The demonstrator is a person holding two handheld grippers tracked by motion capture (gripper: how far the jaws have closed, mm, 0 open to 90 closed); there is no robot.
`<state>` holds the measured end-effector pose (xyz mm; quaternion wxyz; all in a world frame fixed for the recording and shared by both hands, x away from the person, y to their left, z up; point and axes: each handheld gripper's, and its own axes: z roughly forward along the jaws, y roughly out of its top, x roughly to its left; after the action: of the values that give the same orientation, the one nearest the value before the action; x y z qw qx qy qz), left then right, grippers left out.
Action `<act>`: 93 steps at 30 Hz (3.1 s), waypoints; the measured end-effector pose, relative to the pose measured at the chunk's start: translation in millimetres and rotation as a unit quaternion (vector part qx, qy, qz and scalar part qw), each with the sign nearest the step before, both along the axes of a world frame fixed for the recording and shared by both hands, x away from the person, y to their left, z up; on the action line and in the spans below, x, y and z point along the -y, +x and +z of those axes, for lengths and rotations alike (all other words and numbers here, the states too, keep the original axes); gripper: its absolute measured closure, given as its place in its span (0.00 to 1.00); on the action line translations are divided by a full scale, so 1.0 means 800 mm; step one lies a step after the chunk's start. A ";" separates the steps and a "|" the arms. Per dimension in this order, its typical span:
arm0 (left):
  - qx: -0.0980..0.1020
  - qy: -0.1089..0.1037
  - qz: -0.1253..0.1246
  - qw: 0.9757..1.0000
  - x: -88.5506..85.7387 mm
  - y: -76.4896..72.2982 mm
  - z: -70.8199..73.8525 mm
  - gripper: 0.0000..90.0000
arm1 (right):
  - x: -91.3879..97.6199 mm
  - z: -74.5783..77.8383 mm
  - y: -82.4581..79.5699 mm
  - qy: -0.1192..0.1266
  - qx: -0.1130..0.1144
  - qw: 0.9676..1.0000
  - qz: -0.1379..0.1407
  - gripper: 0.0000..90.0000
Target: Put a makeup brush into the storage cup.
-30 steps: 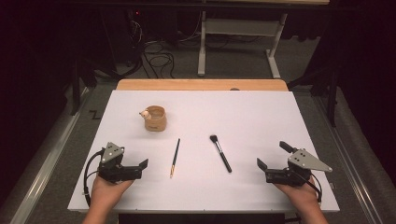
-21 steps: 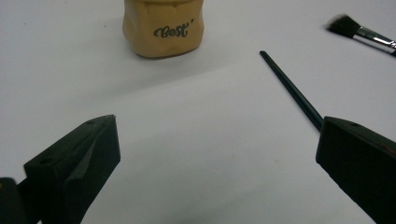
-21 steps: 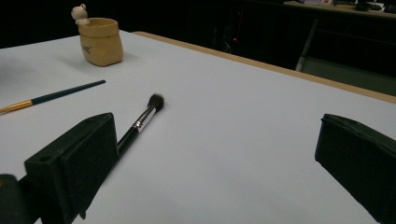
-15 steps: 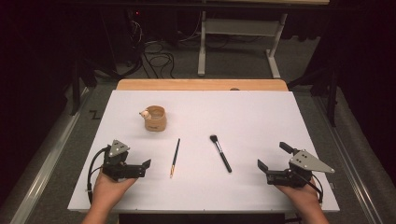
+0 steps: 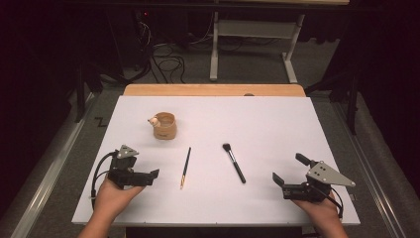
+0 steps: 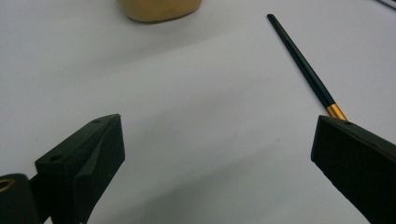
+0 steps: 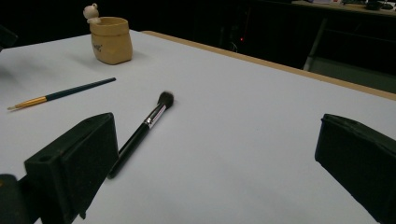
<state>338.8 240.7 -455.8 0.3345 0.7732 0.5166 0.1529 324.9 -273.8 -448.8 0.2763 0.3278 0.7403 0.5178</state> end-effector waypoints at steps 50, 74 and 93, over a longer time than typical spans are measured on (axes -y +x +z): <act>-0.184 0.038 -0.026 0.982 0.025 0.037 0.025 0.15 | -0.001 -0.008 -0.004 -0.001 -0.008 1.000 0.001 0.00; -0.193 0.039 -0.037 0.980 0.080 0.052 0.023 0.19 | -0.001 -0.007 -0.004 -0.002 -0.004 1.000 0.005 0.00; -0.202 0.038 -0.048 0.977 0.116 0.059 0.017 0.29 | -0.001 -0.007 -0.005 -0.004 -0.004 1.000 0.005 0.00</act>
<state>385.8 147.9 -442.6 0.2005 0.8245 0.5292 -0.0031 321.2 -273.2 -454.4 0.2720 0.3255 0.7448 0.5151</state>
